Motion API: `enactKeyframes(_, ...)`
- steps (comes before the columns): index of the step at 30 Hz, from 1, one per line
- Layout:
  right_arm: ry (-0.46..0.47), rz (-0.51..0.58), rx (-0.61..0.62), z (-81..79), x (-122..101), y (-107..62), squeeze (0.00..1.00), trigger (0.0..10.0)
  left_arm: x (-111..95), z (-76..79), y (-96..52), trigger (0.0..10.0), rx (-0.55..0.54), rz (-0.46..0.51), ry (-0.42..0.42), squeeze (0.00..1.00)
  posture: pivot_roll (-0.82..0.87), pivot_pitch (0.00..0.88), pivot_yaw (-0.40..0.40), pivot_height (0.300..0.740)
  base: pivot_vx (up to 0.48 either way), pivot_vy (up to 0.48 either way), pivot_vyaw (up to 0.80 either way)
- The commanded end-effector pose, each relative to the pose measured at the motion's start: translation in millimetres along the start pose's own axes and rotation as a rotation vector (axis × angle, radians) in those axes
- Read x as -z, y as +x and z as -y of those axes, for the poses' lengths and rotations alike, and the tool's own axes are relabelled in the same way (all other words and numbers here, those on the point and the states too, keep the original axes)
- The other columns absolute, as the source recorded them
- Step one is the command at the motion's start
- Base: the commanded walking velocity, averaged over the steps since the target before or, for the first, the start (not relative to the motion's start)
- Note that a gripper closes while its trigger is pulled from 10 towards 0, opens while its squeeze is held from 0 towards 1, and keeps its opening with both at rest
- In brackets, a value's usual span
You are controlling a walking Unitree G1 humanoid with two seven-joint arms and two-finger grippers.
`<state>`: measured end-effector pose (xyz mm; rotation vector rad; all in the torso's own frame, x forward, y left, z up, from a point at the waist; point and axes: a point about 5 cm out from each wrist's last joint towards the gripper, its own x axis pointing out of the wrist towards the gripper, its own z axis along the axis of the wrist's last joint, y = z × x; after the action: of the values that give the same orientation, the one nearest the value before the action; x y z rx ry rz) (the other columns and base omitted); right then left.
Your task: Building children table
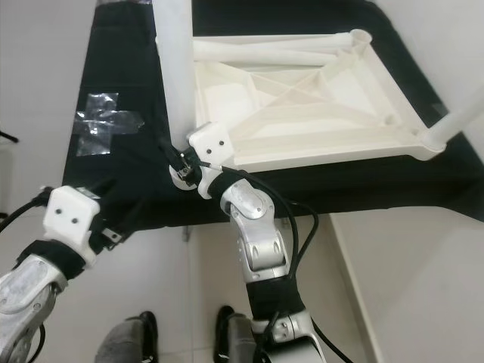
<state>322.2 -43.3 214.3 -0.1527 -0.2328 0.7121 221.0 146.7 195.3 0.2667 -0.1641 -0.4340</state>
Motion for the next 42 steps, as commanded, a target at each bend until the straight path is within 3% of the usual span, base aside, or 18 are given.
enactKeyframes(1,0.015,-0.217,-0.011,-4.1,41,-4.9,0.00,4.9,5,4.9,-1.4,10.0,0.019,-0.019,-0.029,0.00,0.11,0.314,-0.148,0.740,0.000,0.000,0.00)
enactKeyframes(2,0.013,-0.197,-0.044,-6.5,39,-2.8,0.00,10.0,5,4.7,-1.7,10.0,0.017,-0.020,-0.028,0.00,0.11,0.313,-0.149,0.740,0.000,0.000,0.00)
enactKeyframes(3,0.019,-0.153,-0.080,-8.5,35,0.2,0.18,10.0,5,4.3,-2.0,10.0,0.015,-0.020,-0.027,0.00,0.11,0.313,-0.149,0.740,0.000,0.000,0.00)
enactKeyframes(4,0.019,-0.153,-0.080,-8.5,35,0.2,0.18,10.0,5,4.3,-2.0,10.0,0.015,-0.020,-0.027,0.00,0.11,0.313,-0.149,0.740,0.000,0.000,0.00)
enactKeyframes(5,0.049,-0.082,-0.169,-12.6,27,4.7,1.00,10.0,5,3.9,-2.0,10.0,0.013,-0.021,-0.026,0.00,0.11,0.308,-0.147,0.740,0.000,0.000,0.00)
enactKeyframes(6,0.079,-0.019,-0.254,-15.7,18,7.9,1.00,10.0,6,4.1,-1.8,10.0,0.013,-0.022,-0.026,0.00,0.11,0.306,-0.146,0.740,0.000,0.000,0.00)
enactKeyframes(10,0.097,0.023,-0.303,-19.0,11,8.8,1.00,10.0,6,4.4,-1.6,10.0,0.013,-0.022,-0.026,0.00,0.11,0.304,-0.146,0.740,0.000,0.000,0.00)
enactKeyframes(11,0.090,0.072,-0.402,-18.4,-3,7.1,0.89,10.0,5,5.9,-0.4,10.0,0.017,-0.017,-0.031,0.00,0.12,0.293,-0.148,0.740,0.000,0.000,0.00)
enactKeyframes(12,0.090,0.072,-0.402,-18.4,-3,7.1,0.89,10.0,5,5.9,-0.4,10.0,0.017,-0.017,-0.031,0.00,0.12,0.293,-0.148,0.740,0.000,0.000,0.00)
enactKeyframes(13,0.057,0.108,-0.469,-15.4,-12,5.5,0.02,10.0,5,7.4,0.6,10.0,0.019,-0.014,-0.034,0.00,0.13,0.290,-0.153,0.740,0.000,0.000,0.00)
enactKeyframes(15,0.057,0.108,-0.469,-15.4,-12,5.5,0.02,10.0,5,7.4,0.6,10.0,0.019,-0.014,-0.034,0.00,0.13,0.290,-0.153,0.740,0.000,0.000,0.00)
enactKeyframes(17,-0.003,0.132,-0.597,3.3,-28,9.4,0.00,10.0,4,9.6,1.5,10.0,0.021,-0.011,-0.035,0.00,0.14,0.282,-0.165,0.740,0.000,0.000,0.00)
enactKeyframes(22,-0.063,0.100,-0.730,20.6,-37,18.2,0.00,10.0,4,10.0,1.6,10.0,0.013,-0.009,-0.033,0.00,0.15,0.269,-0.169,0.740,0.000,0.000,0.00)
enactKeyframes(27,-0.054,0.097,-0.772,30.3,-42,25.7,0.00,10.0,4,11.3,2.0,10.0,0.013,-0.009,-0.034,0.00,0.15,0.268,-0.171,0.740,0.000,0.000,0.00)
enactKeyframes(28,-0.054,0.090,-0.775,33.8,-43,27.9,0.00,4.7,4,12.4,2.0,10.0,0.017,-0.011,-0.031,0.00,0.16,0.267,-0.172,0.740,0.000,0.000,0.00)
enactKeyframes(29,-0.056,0.082,-0.791,37.3,-45,29.3,0.00,0.0,4,13.2,2.0,10.0,0.017,-0.011,-0.033,0.00,0.16,0.269,-0.173,0.740,0.000,0.000,0.00)
enactKeyframes(36,-0.071,0.055,-0.861,44.2,-48,29.7,0.00,0.0,3,14.5,1.1,10.0,0.012,-0.012,-0.038,0.00,0.15,0.285,-0.178,0.740,0.000,0.000,0.00)
enactKeyframes(42,-0.005,0.047,-0.835,46.2,-27,21.0,0.00,0.0,3,15.1,0.5,10.0,0.008,-0.013,-0.043,0.00,0.12,0.299,-0.181,0.740,0.000,0.000,0.00)
